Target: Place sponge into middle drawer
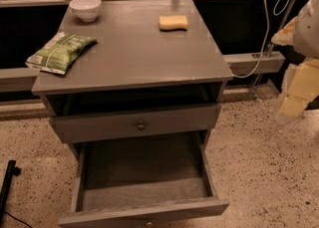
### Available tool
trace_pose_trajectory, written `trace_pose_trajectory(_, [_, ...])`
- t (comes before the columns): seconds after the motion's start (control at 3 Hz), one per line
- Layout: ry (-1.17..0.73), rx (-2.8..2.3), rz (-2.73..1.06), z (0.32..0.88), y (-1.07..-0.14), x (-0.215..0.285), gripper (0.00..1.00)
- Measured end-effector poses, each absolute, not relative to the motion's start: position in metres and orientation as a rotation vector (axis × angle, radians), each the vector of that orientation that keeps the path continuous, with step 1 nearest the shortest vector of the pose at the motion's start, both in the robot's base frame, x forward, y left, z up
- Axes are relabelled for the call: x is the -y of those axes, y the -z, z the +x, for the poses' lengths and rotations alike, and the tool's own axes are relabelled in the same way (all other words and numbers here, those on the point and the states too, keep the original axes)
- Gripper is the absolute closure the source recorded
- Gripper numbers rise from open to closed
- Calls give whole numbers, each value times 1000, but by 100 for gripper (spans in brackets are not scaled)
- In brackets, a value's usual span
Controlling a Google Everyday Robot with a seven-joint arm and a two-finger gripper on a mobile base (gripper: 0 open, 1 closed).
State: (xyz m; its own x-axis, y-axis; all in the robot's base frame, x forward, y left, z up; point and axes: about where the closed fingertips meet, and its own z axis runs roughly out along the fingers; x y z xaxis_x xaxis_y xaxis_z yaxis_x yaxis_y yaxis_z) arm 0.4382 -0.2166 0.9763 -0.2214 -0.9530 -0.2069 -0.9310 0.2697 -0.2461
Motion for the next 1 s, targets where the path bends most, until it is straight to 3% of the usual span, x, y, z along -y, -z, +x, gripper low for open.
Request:
trace_pose_trajectory(0.67, [101, -2177, -1714, 464, -976, 217, 0])
trace_pose_trajectory(1.0, [101, -2080, -1726, 534, -971, 208, 0])
